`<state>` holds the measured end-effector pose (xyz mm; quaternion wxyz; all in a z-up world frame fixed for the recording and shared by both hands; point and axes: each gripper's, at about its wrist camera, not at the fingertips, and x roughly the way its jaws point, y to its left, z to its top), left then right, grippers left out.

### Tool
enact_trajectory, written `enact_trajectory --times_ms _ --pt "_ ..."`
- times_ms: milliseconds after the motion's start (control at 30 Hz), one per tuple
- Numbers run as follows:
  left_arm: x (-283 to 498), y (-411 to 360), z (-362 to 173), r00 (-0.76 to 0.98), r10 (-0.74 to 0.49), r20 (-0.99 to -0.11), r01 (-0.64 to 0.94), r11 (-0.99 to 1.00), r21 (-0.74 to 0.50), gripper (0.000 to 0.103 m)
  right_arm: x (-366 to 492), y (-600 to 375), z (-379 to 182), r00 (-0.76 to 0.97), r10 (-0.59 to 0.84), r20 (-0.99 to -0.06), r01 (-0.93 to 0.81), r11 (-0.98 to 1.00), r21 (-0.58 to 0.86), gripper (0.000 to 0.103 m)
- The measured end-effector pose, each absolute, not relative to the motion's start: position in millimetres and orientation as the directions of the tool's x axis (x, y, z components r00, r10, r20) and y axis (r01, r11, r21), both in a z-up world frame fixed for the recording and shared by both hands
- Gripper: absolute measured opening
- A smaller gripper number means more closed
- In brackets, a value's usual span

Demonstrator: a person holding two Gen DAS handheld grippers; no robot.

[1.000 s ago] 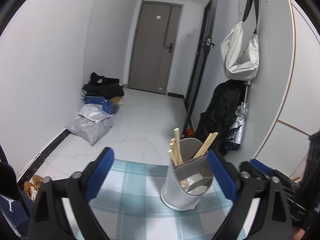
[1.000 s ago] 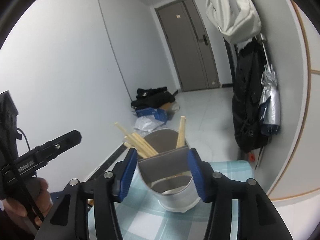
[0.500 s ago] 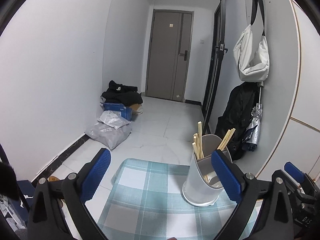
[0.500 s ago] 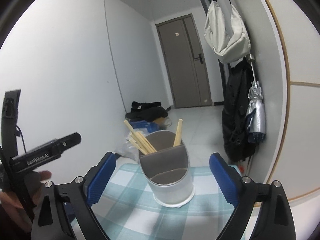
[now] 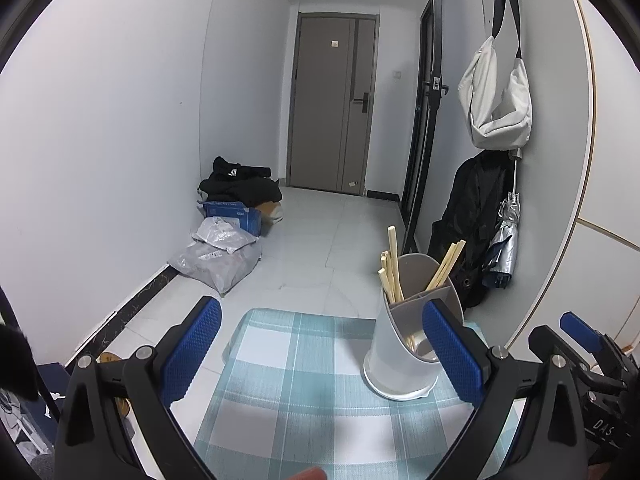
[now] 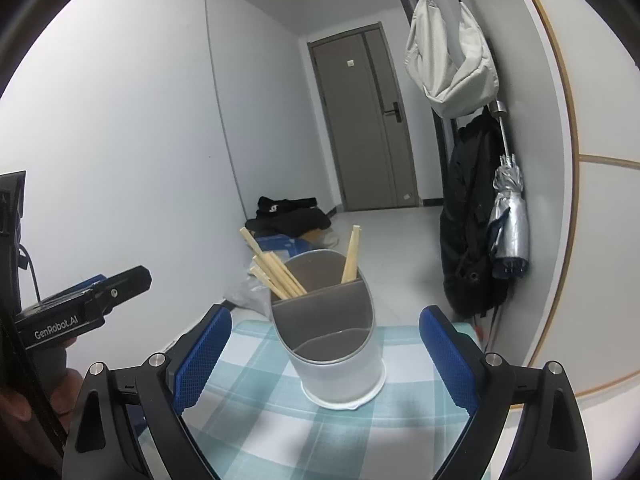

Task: Organize utensils

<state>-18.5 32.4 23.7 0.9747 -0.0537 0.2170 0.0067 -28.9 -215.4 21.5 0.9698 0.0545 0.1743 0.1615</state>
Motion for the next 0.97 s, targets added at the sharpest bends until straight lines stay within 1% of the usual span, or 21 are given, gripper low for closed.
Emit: enact_trajectory --times_ms 533,700,967 --pt "-20.8 36.3 24.4 0.907 -0.009 -0.421 -0.043 0.993 -0.114 0.099 -31.3 -216.1 20.2 0.889 0.326 -0.321 -0.290 0.944 0.157 0.096" --pt "-23.2 40.3 25.8 0.915 -0.011 -0.403 -0.045 0.991 -0.129 0.099 -30.0 -218.3 18.9 0.889 0.322 -0.327 -0.282 0.945 0.165 0.096" --pt "-23.5 37.0 24.3 0.919 -0.012 -0.393 -0.038 0.992 -0.119 0.099 -29.5 -217.3 17.2 0.888 0.318 -0.331 -0.280 0.947 0.159 0.096"
